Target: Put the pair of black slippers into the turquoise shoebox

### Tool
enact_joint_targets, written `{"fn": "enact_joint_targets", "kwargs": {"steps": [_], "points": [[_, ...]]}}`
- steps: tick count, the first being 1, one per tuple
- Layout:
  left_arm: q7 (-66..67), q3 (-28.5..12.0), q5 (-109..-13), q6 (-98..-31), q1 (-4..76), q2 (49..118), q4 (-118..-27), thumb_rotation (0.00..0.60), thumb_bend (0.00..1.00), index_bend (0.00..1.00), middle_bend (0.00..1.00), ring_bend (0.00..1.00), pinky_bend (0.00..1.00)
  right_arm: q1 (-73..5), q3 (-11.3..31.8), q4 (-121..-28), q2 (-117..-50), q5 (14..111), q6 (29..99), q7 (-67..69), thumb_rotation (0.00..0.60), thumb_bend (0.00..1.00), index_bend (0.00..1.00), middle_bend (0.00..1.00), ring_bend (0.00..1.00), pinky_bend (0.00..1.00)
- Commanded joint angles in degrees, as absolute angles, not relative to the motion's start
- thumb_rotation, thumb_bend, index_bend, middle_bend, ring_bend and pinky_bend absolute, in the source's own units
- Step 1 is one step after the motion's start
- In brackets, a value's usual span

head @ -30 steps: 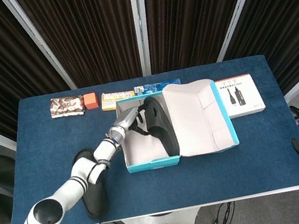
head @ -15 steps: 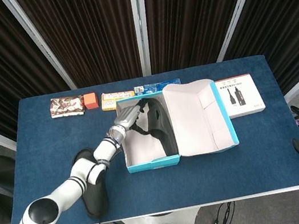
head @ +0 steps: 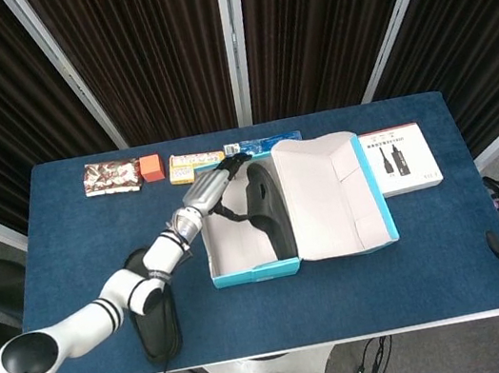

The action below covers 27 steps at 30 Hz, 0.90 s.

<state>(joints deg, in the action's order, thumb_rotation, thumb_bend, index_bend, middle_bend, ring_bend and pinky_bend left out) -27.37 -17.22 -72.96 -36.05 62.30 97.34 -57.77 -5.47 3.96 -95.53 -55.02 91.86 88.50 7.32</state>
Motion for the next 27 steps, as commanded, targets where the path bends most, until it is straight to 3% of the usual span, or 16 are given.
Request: {"fn": "enact_joint_targets", "kwargs": {"steps": [1, 8, 14, 20, 27], "points": [[-23.99, -17.79, -72.74, -41.38, 58.19, 89.65, -67.43, 0.6, 0.0, 0.02, 0.0, 0.0, 0.22, -5.6, 3.99, -95.25, -55.19, 92.03, 88.48, 7.68, 0.6, 0.33, 0.0, 0.16, 0.02, 0.12], [-17.41, -15.45, -71.5, -46.89, 50.84, 77.36, -80.19, 0.6, 0.0, 0.03, 0.0, 0.03, 0.23, -5.86, 4.08, -94.06, -55.62, 92.33, 88.56, 9.01, 0.6, 0.33, 0.0, 0.16, 0.02, 0.12], [-9.58, -10.98, -67.19, -46.97, 45.22, 66.75, -89.83, 0.6, 0.0, 0.05, 0.01, 0.35, 0.37, -6.35, 4.16, -92.92, -56.18, 92.6, 88.28, 10.06, 0.6, 0.33, 0.0, 0.16, 0.02, 0.12], [-5.27, -6.17, -65.09, -48.5, 40.25, 62.97, -94.18, 0.6, 0.0, 0.06, 0.01, 0.46, 0.5, -6.81, 4.0, -92.24, -56.54, 92.81, 87.66, 10.51, 0.6, 0.33, 0.0, 0.16, 0.02, 0.13], [-0.32, -1.04, -63.55, -46.6, 37.51, 62.68, -96.48, 0.6, 0.0, 0.06, 0.03, 0.51, 0.56, -7.57, 3.9, -92.31, -56.75, 92.64, 86.32, 10.1, 0.6, 0.33, 0.0, 0.16, 0.02, 0.14]]}}
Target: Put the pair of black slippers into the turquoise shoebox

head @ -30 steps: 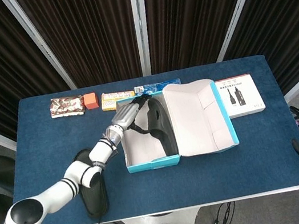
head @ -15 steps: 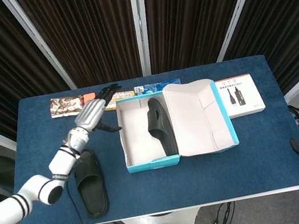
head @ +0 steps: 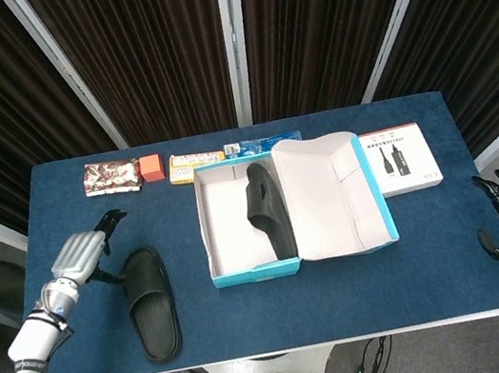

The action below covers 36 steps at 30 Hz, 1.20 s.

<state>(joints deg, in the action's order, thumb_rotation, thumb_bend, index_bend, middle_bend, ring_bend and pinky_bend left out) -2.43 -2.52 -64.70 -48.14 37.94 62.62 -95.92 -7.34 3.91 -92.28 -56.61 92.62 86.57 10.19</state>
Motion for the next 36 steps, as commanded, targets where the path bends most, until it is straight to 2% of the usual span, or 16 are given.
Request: {"fn": "enact_joint_targets", "kwargs": {"steps": [1, 13, 25, 32, 36], "points": [[0.82, -0.48, -62.68, -45.77, 37.62, 63.21, -96.35, 0.6, 0.0, 0.06, 0.03, 0.51, 0.56, -7.71, 3.93, -92.31, -56.87, 92.7, 86.21, 10.09, 0.6, 0.33, 0.0, 0.16, 0.02, 0.14], [9.74, 1.74, -49.49, -39.09, 41.94, 66.13, -96.98, 0.6, 0.0, 0.03, 0.03, 0.52, 0.56, -8.02, 3.81, -91.41, -57.41, 92.3, 85.84, 10.91, 0.6, 0.33, 0.0, 0.16, 0.02, 0.14], [13.04, 2.44, -39.81, -38.12, 45.82, 69.72, -96.72, 0.6, 0.0, 0.02, 0.02, 0.52, 0.58, -7.99, 3.57, -90.43, -57.68, 92.21, 85.96, 12.06, 0.6, 0.33, 0.0, 0.16, 0.02, 0.14], [14.14, 3.24, -35.67, -40.92, 46.51, 70.56, -98.22, 0.6, 0.0, 0.05, 0.1, 0.55, 0.62, -7.68, 3.42, -89.98, -57.67, 91.97, 86.24, 12.55, 0.6, 0.33, 0.0, 0.16, 0.02, 0.14], [14.23, 3.19, -35.53, -42.0, 46.46, 70.4, -99.15, 0.6, 0.0, 0.05, 0.11, 0.55, 0.62, -7.74, 3.38, -89.83, -57.77, 92.01, 86.19, 12.75, 0.6, 0.33, 0.0, 0.16, 0.02, 0.14]]}}
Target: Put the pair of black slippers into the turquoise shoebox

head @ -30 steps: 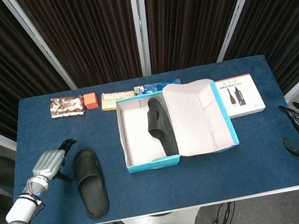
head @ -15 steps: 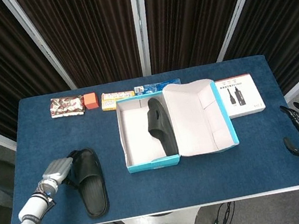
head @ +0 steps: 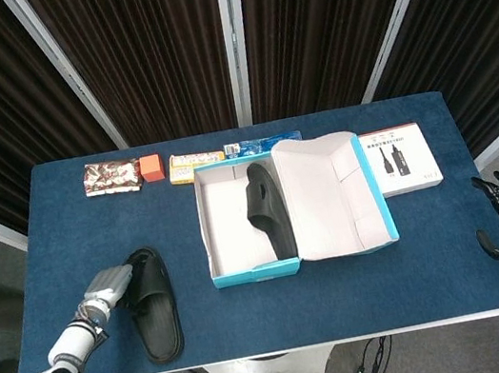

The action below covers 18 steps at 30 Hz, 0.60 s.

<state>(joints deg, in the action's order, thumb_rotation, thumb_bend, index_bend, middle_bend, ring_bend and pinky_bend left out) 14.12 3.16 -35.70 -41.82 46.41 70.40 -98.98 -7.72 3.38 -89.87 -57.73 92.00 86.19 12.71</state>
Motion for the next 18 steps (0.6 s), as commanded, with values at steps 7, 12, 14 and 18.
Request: {"fn": "enact_joint_targets", "kwargs": {"steps": [7, 12, 14, 18], "points": [[14.67, 3.32, -33.91, -42.63, 46.83, 71.87, -97.35, 0.6, 0.0, 0.16, 0.16, 0.57, 0.63, -7.82, 3.34, -89.53, -57.96, 91.91, 86.04, 13.04, 0.6, 0.33, 0.0, 0.16, 0.02, 0.14], [14.23, 2.52, -34.75, -46.09, 45.52, 74.09, -95.55, 0.6, 0.0, 0.41, 0.44, 0.65, 0.69, -7.98, 3.37, -89.46, -58.11, 91.82, 85.82, 13.0, 0.6, 0.33, 0.0, 0.16, 0.02, 0.14], [12.73, 1.59, -35.67, -47.25, 44.49, 74.77, -94.96, 0.6, 0.0, 0.48, 0.51, 0.68, 0.73, -8.06, 3.39, -89.53, -58.1, 91.84, 85.75, 12.95, 0.6, 0.33, 0.0, 0.16, 0.02, 0.14], [7.61, -0.55, -40.48, -49.71, 41.41, 74.45, -94.93, 0.6, 0.0, 0.54, 0.57, 0.71, 0.77, -8.1, 3.44, -89.8, -57.96, 91.82, 85.8, 12.62, 0.6, 0.33, 0.0, 0.16, 0.02, 0.14]]}}
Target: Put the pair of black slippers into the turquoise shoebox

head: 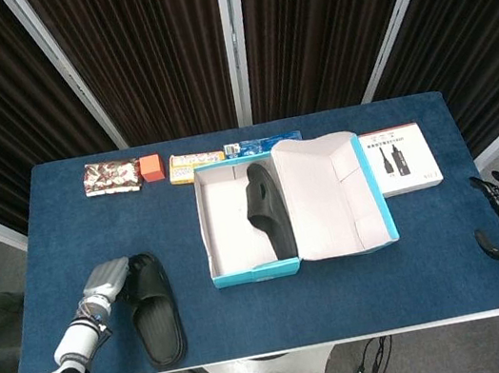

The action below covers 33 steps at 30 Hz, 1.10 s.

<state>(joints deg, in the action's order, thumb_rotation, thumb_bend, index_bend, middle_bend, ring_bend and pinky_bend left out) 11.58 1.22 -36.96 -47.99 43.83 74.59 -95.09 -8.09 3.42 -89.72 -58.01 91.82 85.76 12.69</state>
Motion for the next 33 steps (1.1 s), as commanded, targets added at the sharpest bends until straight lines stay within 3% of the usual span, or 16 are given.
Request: {"fn": "enact_joint_targets", "kwargs": {"steps": [1, 10, 16, 23, 33], "points": [[5.23, -1.29, -42.21, -49.67, 40.4, 73.64, -95.35, 0.6, 0.0, 0.54, 0.57, 0.71, 0.77, -8.1, 3.47, -89.92, -57.91, 91.84, 85.86, 12.53, 0.6, 0.33, 0.0, 0.16, 0.02, 0.14], [-19.44, -7.52, -59.6, -49.3, 32.25, 63.51, -98.27, 0.6, 0.0, 0.55, 0.57, 0.71, 0.78, -7.76, 3.4, -90.25, -57.69, 91.87, 86.43, 12.27, 0.6, 0.33, 0.0, 0.16, 0.02, 0.14], [-41.49, -12.17, -71.6, -48.78, 30.55, 61.77, -95.34, 0.6, 0.0, 0.55, 0.57, 0.71, 0.78, -7.69, 3.4, -90.29, -57.67, 91.77, 86.46, 12.21, 0.6, 0.33, 0.0, 0.16, 0.02, 0.14], [-58.37, -15.42, -79.59, -44.44, 36.81, 67.23, -87.07, 0.6, 0.0, 0.54, 0.53, 0.7, 0.76, -7.98, 3.59, -90.89, -57.29, 92.13, 86.5, 11.59, 0.6, 0.33, 0.0, 0.16, 0.02, 0.14], [-62.41, -18.95, -76.78, -38.62, 47.21, 80.38, -73.97, 0.6, 0.0, 0.53, 0.52, 0.71, 0.74, -8.09, 3.94, -93.13, -56.02, 92.16, 86.69, 9.24, 0.6, 0.33, 0.0, 0.16, 0.02, 0.14]]}}
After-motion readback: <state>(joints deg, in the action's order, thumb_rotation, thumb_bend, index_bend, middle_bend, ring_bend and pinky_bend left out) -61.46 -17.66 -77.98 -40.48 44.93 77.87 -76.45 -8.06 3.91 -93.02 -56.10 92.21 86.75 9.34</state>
